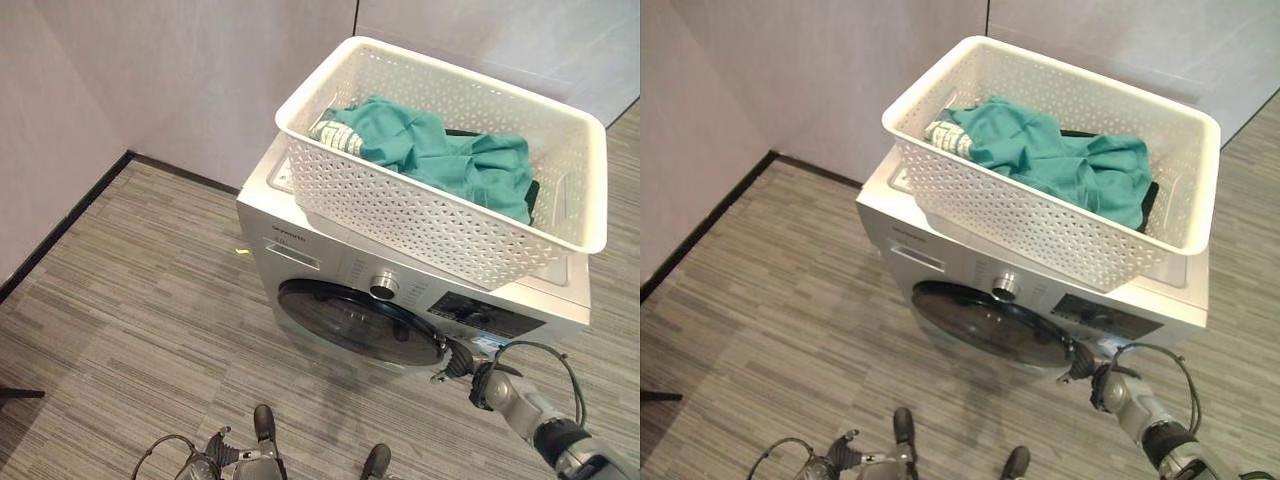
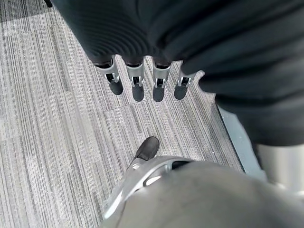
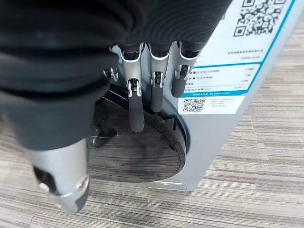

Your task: Grab the laundry basket,head to the washer,open it,put in the laundry and shut it.

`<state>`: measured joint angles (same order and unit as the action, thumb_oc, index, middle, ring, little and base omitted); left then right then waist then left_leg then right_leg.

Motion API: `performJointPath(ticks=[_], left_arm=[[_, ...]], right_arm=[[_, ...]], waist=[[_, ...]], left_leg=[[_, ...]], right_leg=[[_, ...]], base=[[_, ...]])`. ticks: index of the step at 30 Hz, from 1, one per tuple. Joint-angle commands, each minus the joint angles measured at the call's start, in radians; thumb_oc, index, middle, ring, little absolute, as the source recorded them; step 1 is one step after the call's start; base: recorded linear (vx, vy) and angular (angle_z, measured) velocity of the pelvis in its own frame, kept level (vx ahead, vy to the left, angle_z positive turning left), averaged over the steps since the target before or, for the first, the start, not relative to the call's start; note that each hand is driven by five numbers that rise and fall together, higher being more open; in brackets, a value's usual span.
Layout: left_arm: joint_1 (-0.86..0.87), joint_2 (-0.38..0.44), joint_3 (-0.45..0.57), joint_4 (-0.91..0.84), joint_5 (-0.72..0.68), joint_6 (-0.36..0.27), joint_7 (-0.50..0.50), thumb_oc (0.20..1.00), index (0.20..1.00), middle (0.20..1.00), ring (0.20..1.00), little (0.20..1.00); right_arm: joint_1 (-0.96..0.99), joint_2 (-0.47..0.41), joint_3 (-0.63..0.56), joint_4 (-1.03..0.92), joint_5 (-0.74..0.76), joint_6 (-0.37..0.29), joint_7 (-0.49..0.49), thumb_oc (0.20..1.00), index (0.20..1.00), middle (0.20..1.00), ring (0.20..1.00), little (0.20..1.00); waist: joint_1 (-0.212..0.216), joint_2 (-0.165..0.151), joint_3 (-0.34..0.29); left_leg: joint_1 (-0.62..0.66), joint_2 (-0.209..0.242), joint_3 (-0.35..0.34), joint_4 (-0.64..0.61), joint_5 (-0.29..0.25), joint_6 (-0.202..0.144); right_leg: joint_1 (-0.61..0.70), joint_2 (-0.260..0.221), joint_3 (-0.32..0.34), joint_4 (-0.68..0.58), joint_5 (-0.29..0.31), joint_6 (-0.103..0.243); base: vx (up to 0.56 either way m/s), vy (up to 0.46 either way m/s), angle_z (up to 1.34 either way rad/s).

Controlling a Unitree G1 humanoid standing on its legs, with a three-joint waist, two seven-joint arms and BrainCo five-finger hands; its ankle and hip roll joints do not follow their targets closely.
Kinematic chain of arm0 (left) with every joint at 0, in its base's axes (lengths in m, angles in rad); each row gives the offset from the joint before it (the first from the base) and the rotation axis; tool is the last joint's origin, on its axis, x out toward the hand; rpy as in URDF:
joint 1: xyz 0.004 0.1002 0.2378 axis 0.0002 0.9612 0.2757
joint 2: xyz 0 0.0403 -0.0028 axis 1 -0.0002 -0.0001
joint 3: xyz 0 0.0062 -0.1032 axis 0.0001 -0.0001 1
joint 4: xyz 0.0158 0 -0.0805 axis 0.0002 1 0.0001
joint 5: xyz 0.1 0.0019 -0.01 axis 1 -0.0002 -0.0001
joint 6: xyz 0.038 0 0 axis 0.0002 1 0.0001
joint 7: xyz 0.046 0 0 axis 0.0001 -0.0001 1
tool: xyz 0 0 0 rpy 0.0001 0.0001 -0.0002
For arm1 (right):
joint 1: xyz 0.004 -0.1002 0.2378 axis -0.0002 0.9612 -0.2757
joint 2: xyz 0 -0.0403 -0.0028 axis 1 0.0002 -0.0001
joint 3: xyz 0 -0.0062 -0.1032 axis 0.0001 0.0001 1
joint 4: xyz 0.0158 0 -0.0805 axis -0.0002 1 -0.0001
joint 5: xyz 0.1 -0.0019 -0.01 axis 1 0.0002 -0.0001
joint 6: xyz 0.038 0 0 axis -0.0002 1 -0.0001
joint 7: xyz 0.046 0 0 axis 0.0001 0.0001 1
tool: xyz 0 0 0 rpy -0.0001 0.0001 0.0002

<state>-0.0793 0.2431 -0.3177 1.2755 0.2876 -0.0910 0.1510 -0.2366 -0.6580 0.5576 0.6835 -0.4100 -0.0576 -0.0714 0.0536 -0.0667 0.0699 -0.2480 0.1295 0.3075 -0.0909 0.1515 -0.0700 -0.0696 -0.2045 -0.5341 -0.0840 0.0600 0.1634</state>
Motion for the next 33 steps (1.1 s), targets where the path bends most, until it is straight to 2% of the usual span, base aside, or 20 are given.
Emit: performJointPath(ticks=[1, 8, 19, 27, 33], left_arm=[[-0.039, -0.021, -0.053, 0.058, 0.043, 0.008, -0.002, 1.0, 1.0, 1.0, 1.0, 1.0], [-0.04, -0.019, -0.04, 0.052, 0.037, 0.009, -0.004, 1.0, 1.0, 1.0, 1.0, 1.0], [-0.024, -0.012, 0.004, 0.052, 0.035, 0.013, -0.019, 1.0, 1.0, 1.0, 1.0, 1.0], [-0.013, -0.013, 0.014, 0.057, 0.031, 0.017, -0.03, 1.0, 1.0, 1.0, 1.0, 1.0], [-0.002, -0.013, 0.022, 0.052, 0.039, 0.016, -0.039, 1.0, 1.0, 1.0, 1.0, 1.0]], right_arm=[[-0.257, -0.001, -0.135, -0.178, -0.015, -0.056, -0.102, 1.0, 1.0, 1.0, 1.0, 1.0], [-0.209, -0.027, -0.178, -0.265, -0.04, -0.057, -0.099, 1.0, 1.0, 1.0, 1.0, 1.0], [-0.083, -0.11, -0.26, -0.414, -0.092, -0.063, -0.042, 1.0, 1.0, 1.0, 1.0, 1.0], [-0.001, -0.122, -0.305, -0.409, -0.058, -0.058, -0.01, 1.0, 1.0, 1.0, 1.0, 1.0], [0.024, -0.155, -0.329, -0.422, -0.109, -0.048, 0.0, 1.0, 1.0, 1.0, 1.0, 1.0]], waist=[[0.091, -0.071, 0.041], [0.087, -0.08, 0.048], [0.064, -0.086, 0.045], [0.046, -0.087, 0.036], [0.035, -0.085, 0.03]], left_leg=[[0.052, 0.017, -0.029, 0.004, -0.083, -0.038], [0.049, 0.017, -0.032, 0.004, -0.087, -0.036], [0.051, 0.02, -0.025, 0.004, -0.092, -0.035], [0.056, 0.02, -0.016, 0.004, -0.093, -0.035], [0.061, 0.022, -0.008, 0.004, -0.094, -0.036]], right_leg=[[0.006, -0.101, 0.021, -0.002, 0.145, 0.092], [0.003, -0.097, 0.023, -0.002, 0.145, 0.092], [-0.001, -0.094, 0.029, -0.001, 0.15, 0.094], [-0.003, -0.093, 0.034, -0.001, 0.153, 0.095], [-0.007, -0.091, 0.039, -0.001, 0.156, 0.097]], base=[[0.0, 0.0, 0.0], [0.0, 0.0, 0.0], [-0.01, 0.006, 0.05], [0.0, 0.0, 0.0], [0.0, 0.0, 0.0]])
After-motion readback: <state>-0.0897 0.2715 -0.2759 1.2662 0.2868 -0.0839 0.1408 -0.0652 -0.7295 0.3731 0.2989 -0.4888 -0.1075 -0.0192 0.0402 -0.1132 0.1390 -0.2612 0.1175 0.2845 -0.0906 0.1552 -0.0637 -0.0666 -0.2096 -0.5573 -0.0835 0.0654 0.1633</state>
